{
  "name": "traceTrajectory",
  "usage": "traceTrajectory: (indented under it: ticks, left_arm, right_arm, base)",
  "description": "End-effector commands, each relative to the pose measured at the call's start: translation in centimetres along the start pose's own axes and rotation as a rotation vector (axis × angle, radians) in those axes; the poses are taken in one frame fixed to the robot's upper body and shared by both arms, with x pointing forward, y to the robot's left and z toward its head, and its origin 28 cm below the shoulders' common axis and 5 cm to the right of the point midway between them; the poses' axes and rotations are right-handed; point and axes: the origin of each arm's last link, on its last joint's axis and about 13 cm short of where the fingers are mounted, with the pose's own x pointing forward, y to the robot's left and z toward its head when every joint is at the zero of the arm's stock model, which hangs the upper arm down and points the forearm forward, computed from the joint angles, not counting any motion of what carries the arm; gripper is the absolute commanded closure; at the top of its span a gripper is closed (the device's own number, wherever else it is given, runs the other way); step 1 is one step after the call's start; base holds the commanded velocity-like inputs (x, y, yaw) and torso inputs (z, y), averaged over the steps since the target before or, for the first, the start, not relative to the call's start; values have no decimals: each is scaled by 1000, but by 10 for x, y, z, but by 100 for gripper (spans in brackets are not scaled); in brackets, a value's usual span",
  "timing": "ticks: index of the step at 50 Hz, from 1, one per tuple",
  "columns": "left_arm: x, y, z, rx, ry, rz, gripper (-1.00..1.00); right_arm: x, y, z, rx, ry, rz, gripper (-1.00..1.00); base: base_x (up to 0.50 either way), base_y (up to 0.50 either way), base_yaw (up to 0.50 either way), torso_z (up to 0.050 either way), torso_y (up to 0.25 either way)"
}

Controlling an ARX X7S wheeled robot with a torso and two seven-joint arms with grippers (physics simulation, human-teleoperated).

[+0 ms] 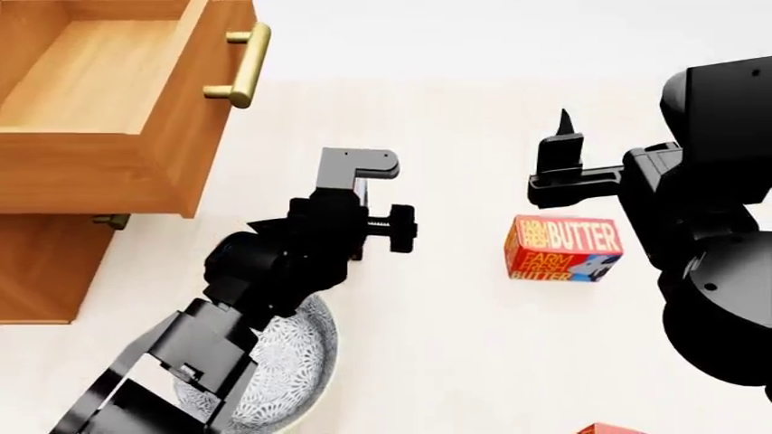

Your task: Put the chocolate pudding in the top drawer of the cabinet and close it.

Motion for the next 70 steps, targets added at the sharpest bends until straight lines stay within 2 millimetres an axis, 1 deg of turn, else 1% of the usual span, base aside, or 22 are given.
traceTrajectory:
  ticks: [1,6,10,11,40,64,70]
  left_arm:
    - [2,3,-7,-6,27,7,-100]
    - [3,3,-7,-10,29,11,-100]
    - [3,3,-8,-13,38,23,-100]
    - [3,3,-8,-13,36,26,100]
    - [-2,1,-5,-22,6,9,100]
    - [-5,-1,-6,-15,3,-14,100]
    - [-9,-4,-7,-4,-1,-31,100]
  right_arm:
    - [0,0,0,-1,-1,0,-100]
    - [0,0,-1,0,0,1,-100]
    - [0,1,-1,0,0,1,-100]
    - [0,1,-1,1,0,1,-100]
    - [1,0,-1,4,1,1,-100]
    - [0,0,-2,4,0,1,-100]
    - [0,0,-2,5,0,1,-100]
  base:
    - [0,0,0,0,-191]
    - [0,0,0,0,-191]
    - [0,0,0,0,0]
    - [0,0,0,0,0]
    - [0,0,0,0,1]
    - [1,0,0,-10,250]
    - [2,0,0,-10,250]
